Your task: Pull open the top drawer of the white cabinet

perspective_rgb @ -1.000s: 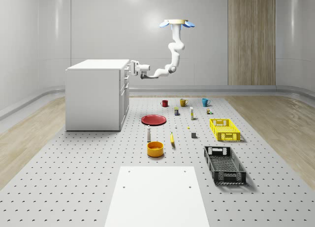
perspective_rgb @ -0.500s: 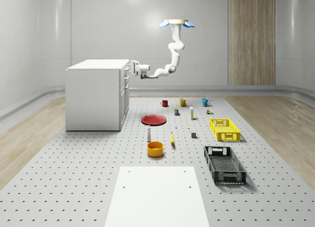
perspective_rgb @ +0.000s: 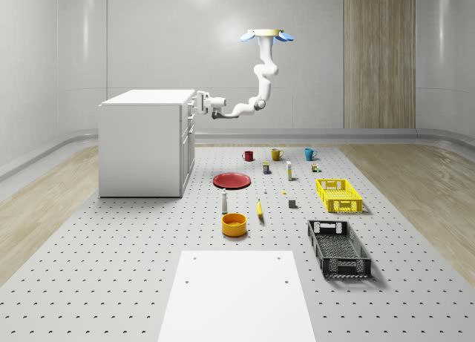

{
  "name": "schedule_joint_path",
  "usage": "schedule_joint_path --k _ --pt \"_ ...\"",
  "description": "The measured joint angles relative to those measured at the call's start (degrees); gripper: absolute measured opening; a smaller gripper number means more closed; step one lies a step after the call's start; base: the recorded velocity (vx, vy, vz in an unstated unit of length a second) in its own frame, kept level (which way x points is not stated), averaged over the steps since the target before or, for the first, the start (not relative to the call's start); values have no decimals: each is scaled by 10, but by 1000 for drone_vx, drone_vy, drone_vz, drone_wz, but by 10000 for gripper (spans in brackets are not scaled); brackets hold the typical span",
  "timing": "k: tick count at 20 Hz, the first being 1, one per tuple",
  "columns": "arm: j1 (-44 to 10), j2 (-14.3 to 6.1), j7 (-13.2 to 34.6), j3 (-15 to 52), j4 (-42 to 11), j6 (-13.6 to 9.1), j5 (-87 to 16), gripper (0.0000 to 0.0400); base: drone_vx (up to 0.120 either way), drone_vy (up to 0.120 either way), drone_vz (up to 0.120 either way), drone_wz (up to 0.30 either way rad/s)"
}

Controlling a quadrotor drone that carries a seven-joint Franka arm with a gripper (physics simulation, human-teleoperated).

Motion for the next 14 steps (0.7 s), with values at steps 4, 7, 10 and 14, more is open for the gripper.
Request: schedule_joint_path --k 4,7,10,14 --pt "-2 4 3 -2 4 -2 -5 305 0 0 0 0" --pt "-4 6 4 -3 6 -3 -7 305 0 0 0 0" --pt "-6 7 5 -3 7 -3 -8 305 0 0 0 0" --pt "-7 8 6 -3 8 -3 -10 305 0 0 0 0"
